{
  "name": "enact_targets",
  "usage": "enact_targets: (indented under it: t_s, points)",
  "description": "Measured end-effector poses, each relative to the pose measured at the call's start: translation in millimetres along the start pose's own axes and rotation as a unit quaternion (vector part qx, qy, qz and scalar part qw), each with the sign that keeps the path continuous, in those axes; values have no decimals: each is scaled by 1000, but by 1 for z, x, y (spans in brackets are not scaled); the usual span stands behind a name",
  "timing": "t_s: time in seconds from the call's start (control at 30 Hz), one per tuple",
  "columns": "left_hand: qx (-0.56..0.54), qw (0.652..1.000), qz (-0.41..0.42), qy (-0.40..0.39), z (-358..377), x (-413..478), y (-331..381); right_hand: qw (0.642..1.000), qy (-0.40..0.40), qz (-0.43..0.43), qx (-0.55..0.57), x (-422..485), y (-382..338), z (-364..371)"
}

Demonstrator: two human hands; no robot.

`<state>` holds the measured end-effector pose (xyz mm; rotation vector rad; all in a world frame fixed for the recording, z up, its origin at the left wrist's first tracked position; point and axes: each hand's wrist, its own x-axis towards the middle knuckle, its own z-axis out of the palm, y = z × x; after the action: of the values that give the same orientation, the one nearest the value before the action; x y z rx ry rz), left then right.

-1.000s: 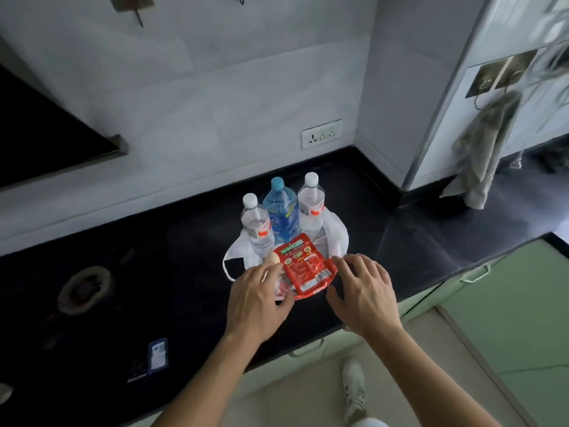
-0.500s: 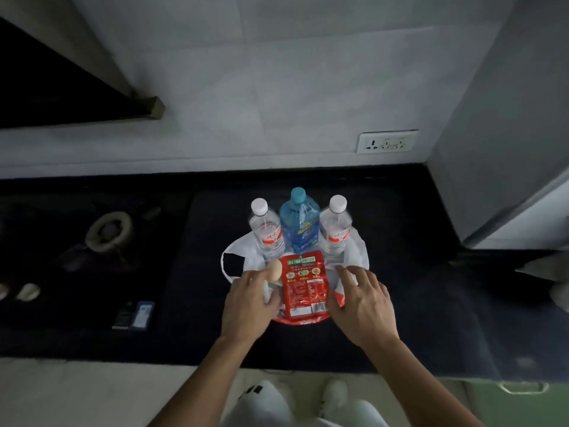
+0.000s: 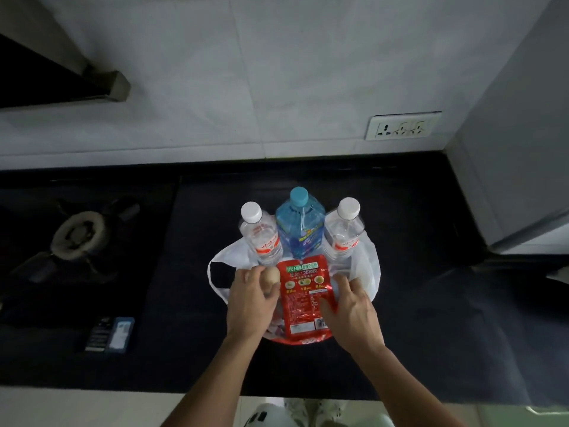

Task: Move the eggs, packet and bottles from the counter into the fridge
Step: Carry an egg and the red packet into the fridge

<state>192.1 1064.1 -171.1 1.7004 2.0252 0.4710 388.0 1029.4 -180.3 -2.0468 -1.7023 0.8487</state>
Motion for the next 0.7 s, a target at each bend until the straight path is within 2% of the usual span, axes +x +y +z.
enact_targets:
  t_s: [0.17,0.37,0.53,0.7]
  points:
    - [-27,999,-24,2,14,8,-1,996,1,90,20,9,-6,17]
    - [-34,998,-44,-8,23,17,-4,984,15,172,-42,22,-18,29]
    - [-24,999,-20,-35,23,19,-8,981,-10,193,6,32,-16,29]
    - [-83,993,-23,-76,18,16,-12,978,-48,184,90,36,-9,25]
